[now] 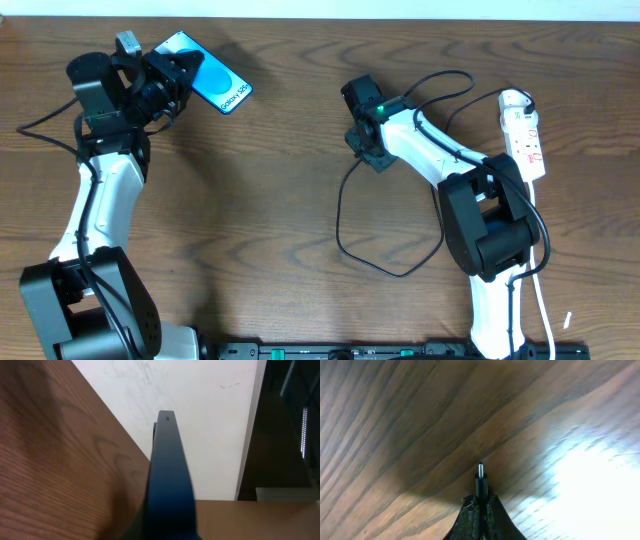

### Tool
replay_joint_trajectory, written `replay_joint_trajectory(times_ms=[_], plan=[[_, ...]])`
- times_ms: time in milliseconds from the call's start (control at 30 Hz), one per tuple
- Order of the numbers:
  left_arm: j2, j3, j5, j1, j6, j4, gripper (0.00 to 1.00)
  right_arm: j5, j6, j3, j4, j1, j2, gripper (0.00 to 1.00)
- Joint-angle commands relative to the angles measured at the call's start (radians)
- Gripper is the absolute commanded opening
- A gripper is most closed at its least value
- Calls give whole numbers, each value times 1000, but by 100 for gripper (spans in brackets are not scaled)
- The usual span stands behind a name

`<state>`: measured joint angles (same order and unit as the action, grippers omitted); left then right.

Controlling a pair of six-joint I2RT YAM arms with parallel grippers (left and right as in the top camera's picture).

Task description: Plug charger to phone and switch on socket

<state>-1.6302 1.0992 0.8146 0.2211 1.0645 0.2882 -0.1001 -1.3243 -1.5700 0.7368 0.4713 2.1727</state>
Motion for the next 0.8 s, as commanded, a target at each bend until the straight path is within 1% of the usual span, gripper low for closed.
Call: replay_joint_trajectory(times_ms=[0,200,333,500,600,667,767], plan=[[24,3,31,5,-17,10,8,145,76,-5,-52,-8,29,1],[24,3,31,5,-16,10,7,454,307,-5,-254,-45,29,1],[24,3,31,5,-16,10,7,750,511,-5,-454,-65,29,1],[24,3,31,5,-13,18,7,961,726,-5,-642,-73,29,1],[24,3,43,5,-13,41,7,1035,806,-5,-678,-73,29,5],[24,3,62,5,-13,64,7,1103,853,-5,-678,-73,29,6],[24,3,78,5,-13,91,7,1226,962,-5,-678,-73,29,5]])
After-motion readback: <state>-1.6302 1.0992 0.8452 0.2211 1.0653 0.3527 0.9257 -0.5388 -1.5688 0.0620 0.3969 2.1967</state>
